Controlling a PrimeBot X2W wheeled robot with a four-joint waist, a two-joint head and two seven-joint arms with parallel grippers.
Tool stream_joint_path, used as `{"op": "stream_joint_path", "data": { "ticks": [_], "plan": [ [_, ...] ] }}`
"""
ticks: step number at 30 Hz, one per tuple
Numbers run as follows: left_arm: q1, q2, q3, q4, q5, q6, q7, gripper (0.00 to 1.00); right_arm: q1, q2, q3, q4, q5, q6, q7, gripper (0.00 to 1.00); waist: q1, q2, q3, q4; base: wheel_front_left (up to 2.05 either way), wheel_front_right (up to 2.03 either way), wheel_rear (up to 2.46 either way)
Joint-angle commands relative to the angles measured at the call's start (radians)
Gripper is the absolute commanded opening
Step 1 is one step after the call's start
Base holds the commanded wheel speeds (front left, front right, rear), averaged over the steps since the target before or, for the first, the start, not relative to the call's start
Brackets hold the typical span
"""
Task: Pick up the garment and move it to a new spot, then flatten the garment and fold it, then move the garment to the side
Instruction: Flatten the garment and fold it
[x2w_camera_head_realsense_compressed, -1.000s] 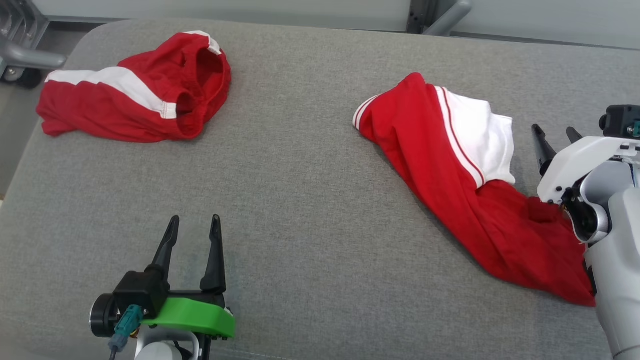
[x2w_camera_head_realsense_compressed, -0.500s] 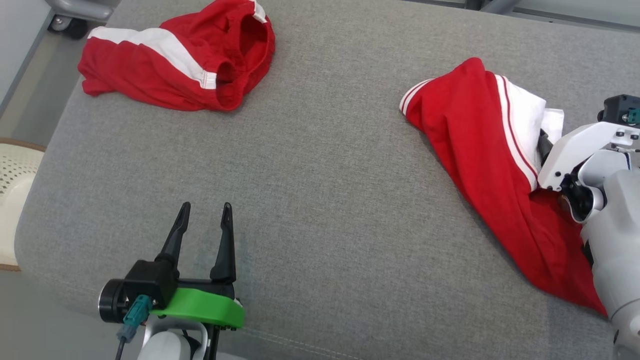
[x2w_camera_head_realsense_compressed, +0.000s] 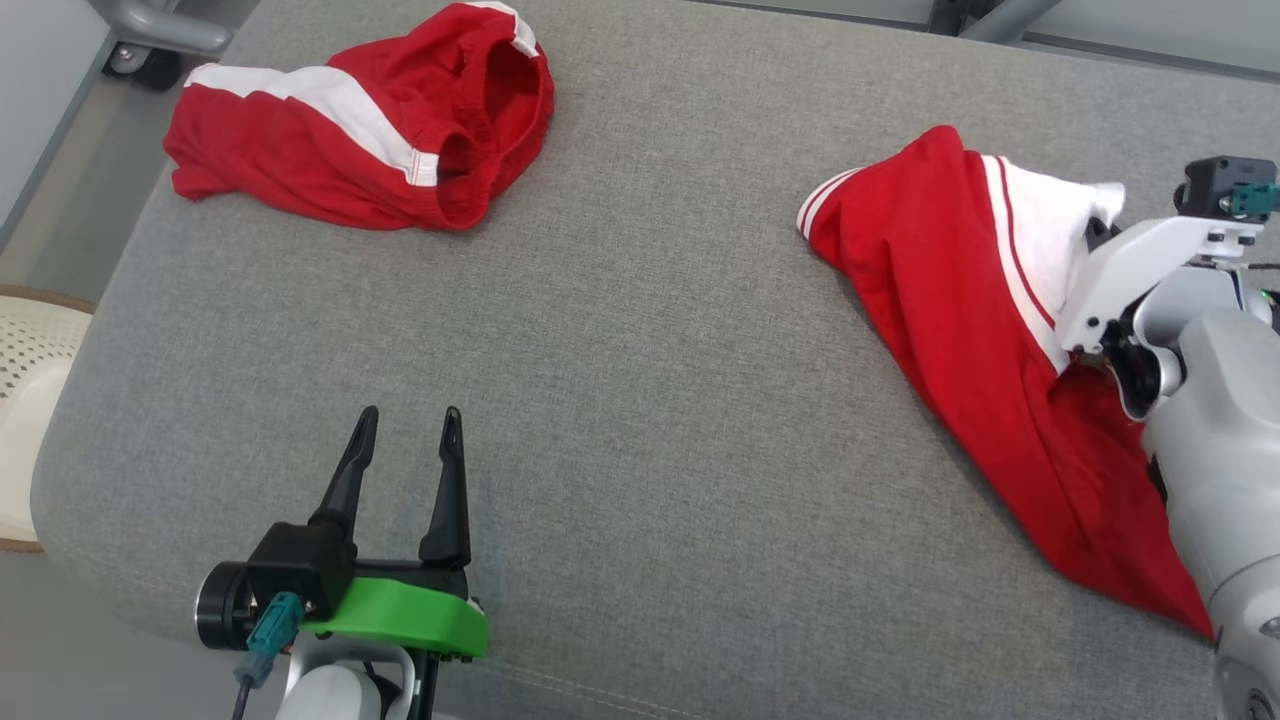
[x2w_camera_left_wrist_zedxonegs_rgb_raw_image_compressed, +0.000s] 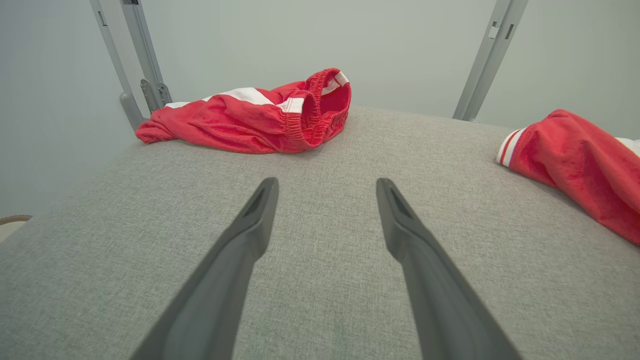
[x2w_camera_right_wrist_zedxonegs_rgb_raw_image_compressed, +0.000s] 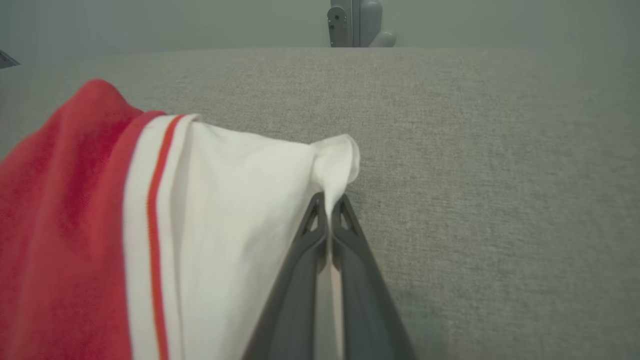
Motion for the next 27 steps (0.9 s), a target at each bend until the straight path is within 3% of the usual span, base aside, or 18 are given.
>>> {"op": "stream_joint_path", "data": {
  "ticks": [1,6,7,19,23,27],
  "plan": [
    [0.008,0.001,0.004,0.0,0.001,-0.001,-0.001,1.0,-0.023,0.015,0.021,-0.02,0.014,-0.001,-0.025,0.0,0.0,0.0022,-0.017,-0.014,0.0,0.0,0.0],
    [0.019,0.001,0.009,0.004,0.007,-0.001,-0.001,1.0,-0.03,0.095,0.156,-0.143,0.11,-0.001,-0.061,0.0,0.0,0.0022,-0.046,-0.034,0.0,0.0,0.0],
    [0.019,0.001,0.009,0.004,0.007,-0.001,-0.001,1.0,-0.03,0.095,0.156,-0.143,0.11,-0.001,-0.061,0.0,0.0,0.0022,-0.046,-0.034,0.0,0.0,0.0],
    [0.023,0.001,0.01,0.007,0.01,-0.008,-0.001,1.0,0.136,0.144,0.633,-0.558,0.405,-0.001,0.023,0.0,0.0,0.0022,-0.078,-0.03,0.0,0.0,0.0],
    [0.031,0.001,0.015,0.005,0.006,-0.005,-0.001,1.0,0.182,0.15,0.751,-0.612,0.453,-0.001,0.039,0.0,0.0,0.0022,-0.08,-0.018,0.0,0.0,0.0],
    [0.034,0.001,0.016,0.005,0.0,-0.002,-0.001,1.0,0.21,0.157,0.835,-0.589,0.469,-0.001,0.034,0.0,0.0,0.0022,-0.079,-0.007,0.0,0.0,0.0]
  ]
}}
